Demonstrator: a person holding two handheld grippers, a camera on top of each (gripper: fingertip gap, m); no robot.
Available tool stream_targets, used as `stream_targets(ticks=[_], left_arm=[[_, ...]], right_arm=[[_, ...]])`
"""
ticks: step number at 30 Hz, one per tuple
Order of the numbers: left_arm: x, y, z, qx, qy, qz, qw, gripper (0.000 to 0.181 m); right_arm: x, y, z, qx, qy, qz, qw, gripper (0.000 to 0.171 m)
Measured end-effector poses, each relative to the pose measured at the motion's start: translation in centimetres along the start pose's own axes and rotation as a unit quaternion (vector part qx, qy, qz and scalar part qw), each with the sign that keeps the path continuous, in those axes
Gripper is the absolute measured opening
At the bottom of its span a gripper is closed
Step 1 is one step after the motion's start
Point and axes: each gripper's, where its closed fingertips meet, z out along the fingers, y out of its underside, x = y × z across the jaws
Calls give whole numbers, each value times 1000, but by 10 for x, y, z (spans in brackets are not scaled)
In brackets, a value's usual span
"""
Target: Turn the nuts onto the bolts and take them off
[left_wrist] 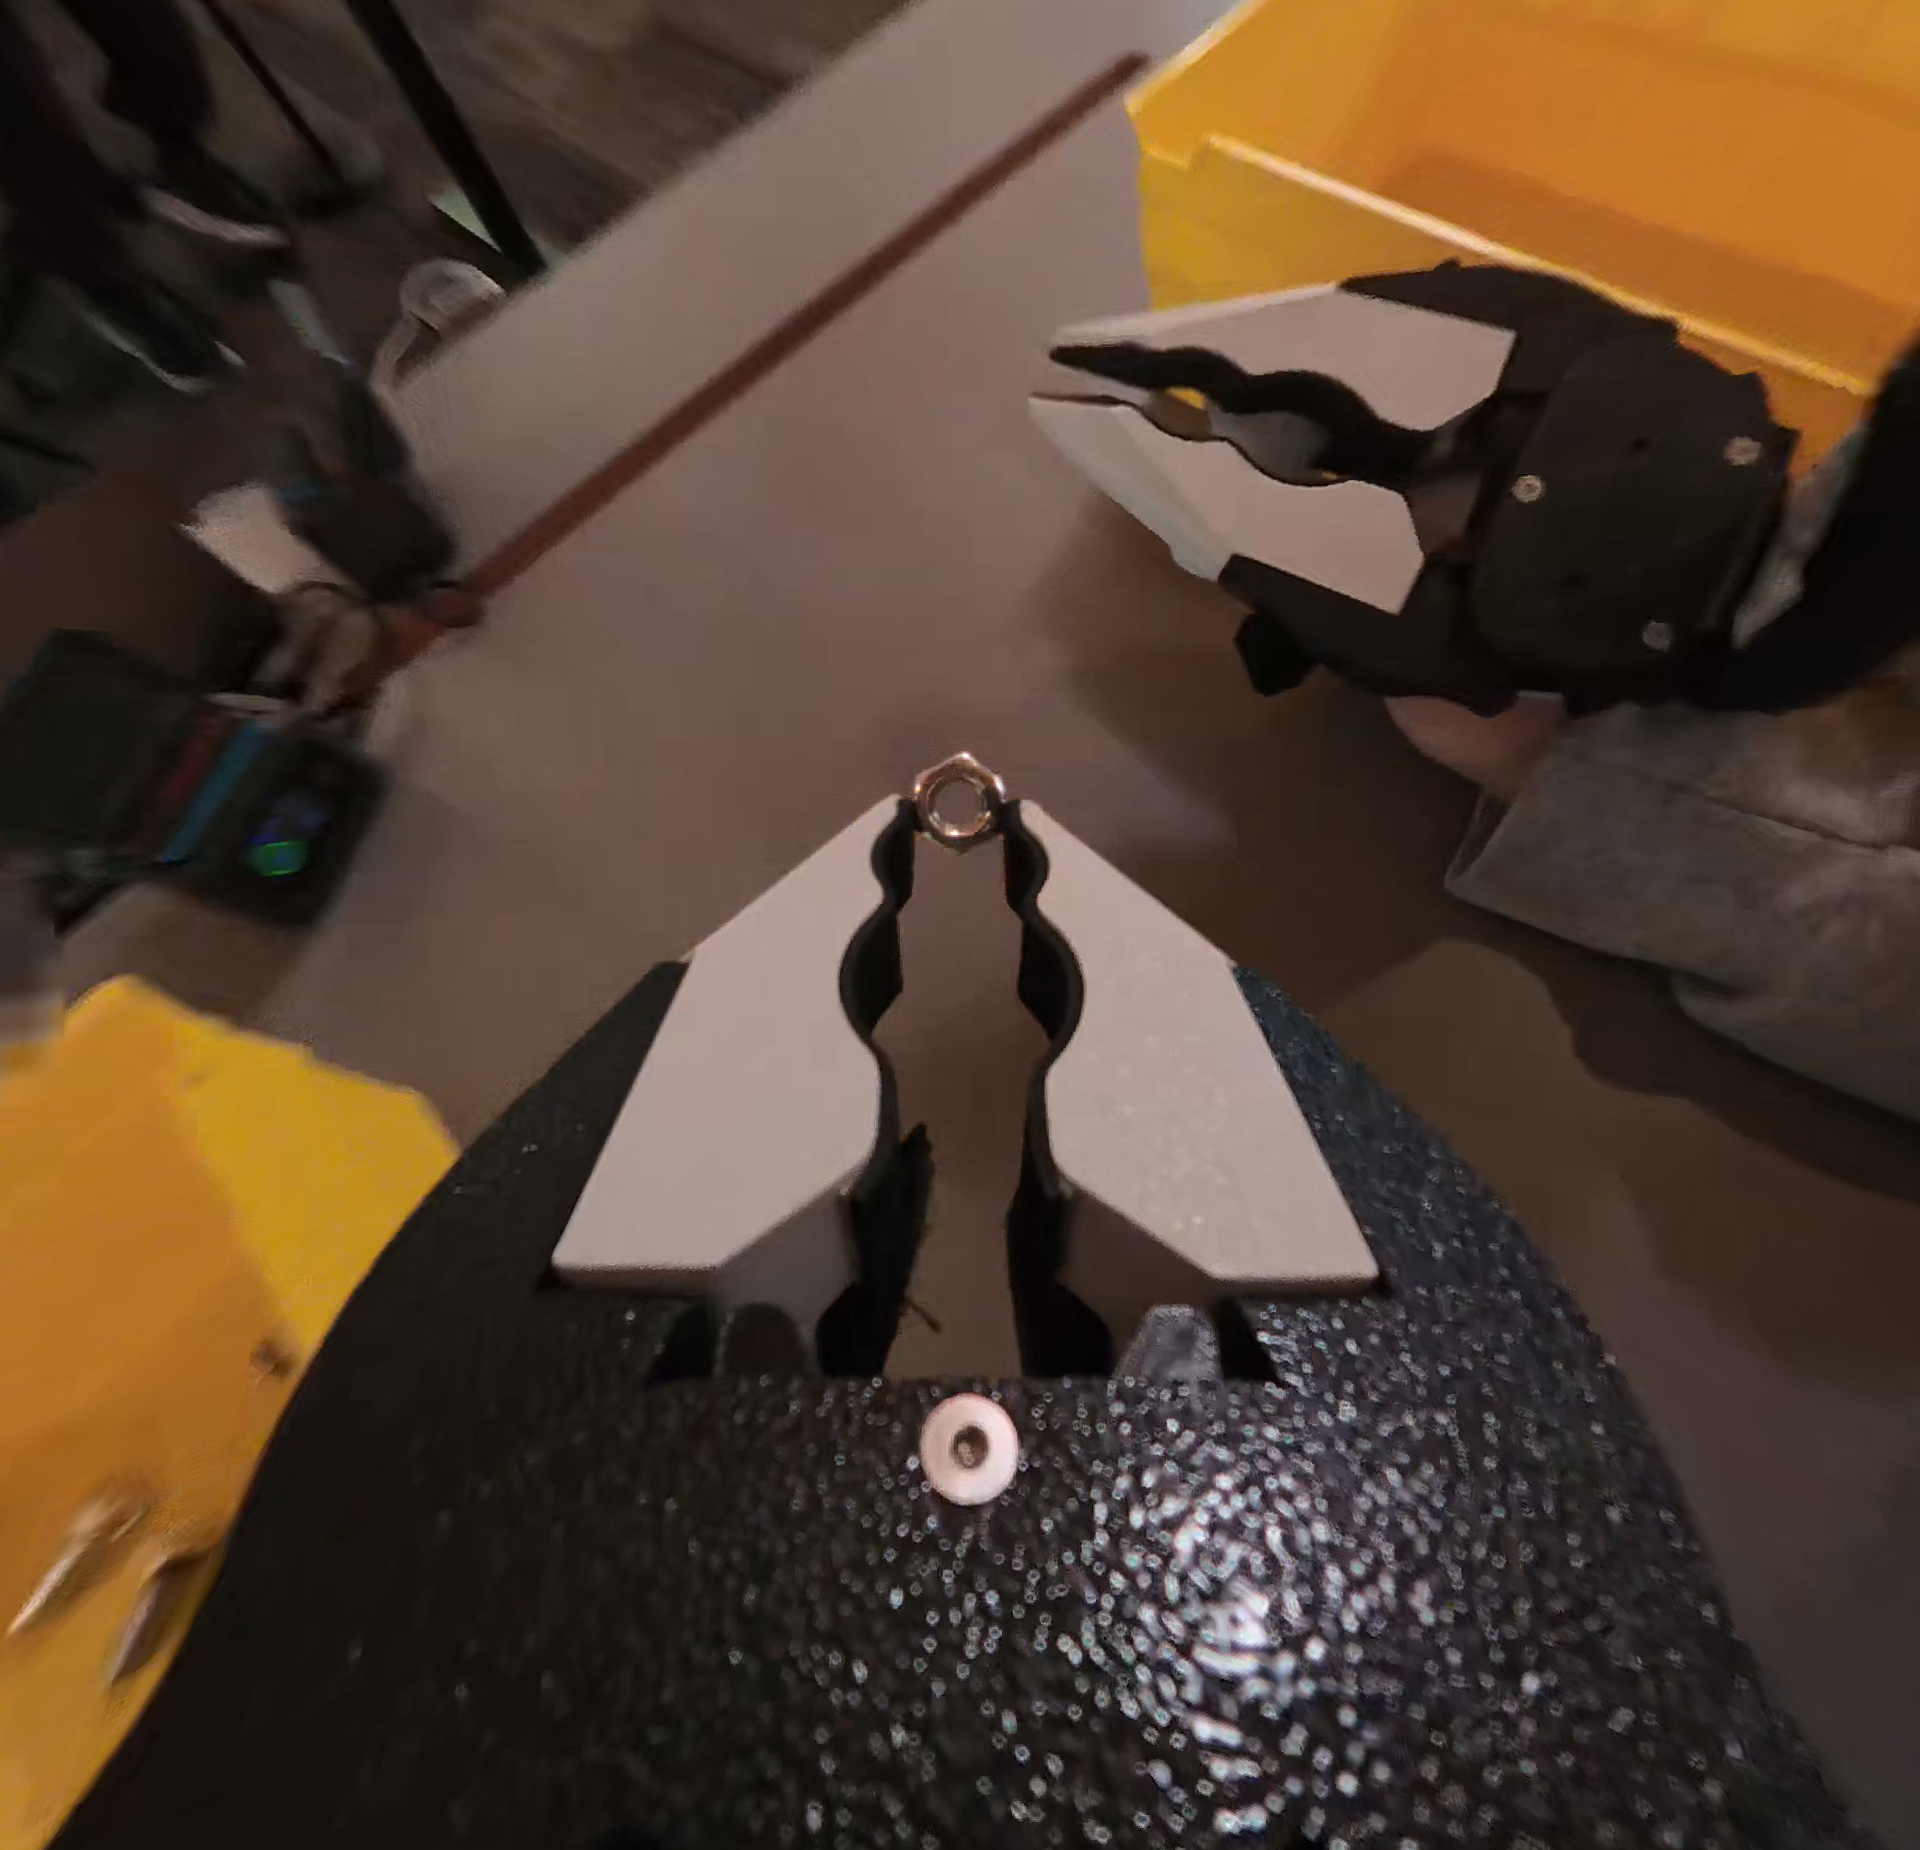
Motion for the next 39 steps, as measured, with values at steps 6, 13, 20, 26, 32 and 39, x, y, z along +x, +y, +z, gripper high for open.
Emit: stream_targets(ticks=[6,13,20,26,32,39], left_arm=[[-16,17,97,-64,-10,-28,998,15],[-16,36,143,-121,5,-23,992,15],[-14,44,155,-150,30,-32,988,15],[-30,36,147,-99,21,-61,993,38],[-67,3,94,118,-50,-7,992,36],[-51,31,69,166,-42,119,978,31]], right_arm=[[1,-1,0,1,5,-5,1000,9],[-3,0,3,0,-5,-6,1000,9],[-5,2,6,-2,-8,-14,1000,9],[-8,2,6,-4,-14,-23,1000,9],[-9,4,6,-9,-18,-38,999,9],[-31,2,4,-24,-43,-143,989,14]])
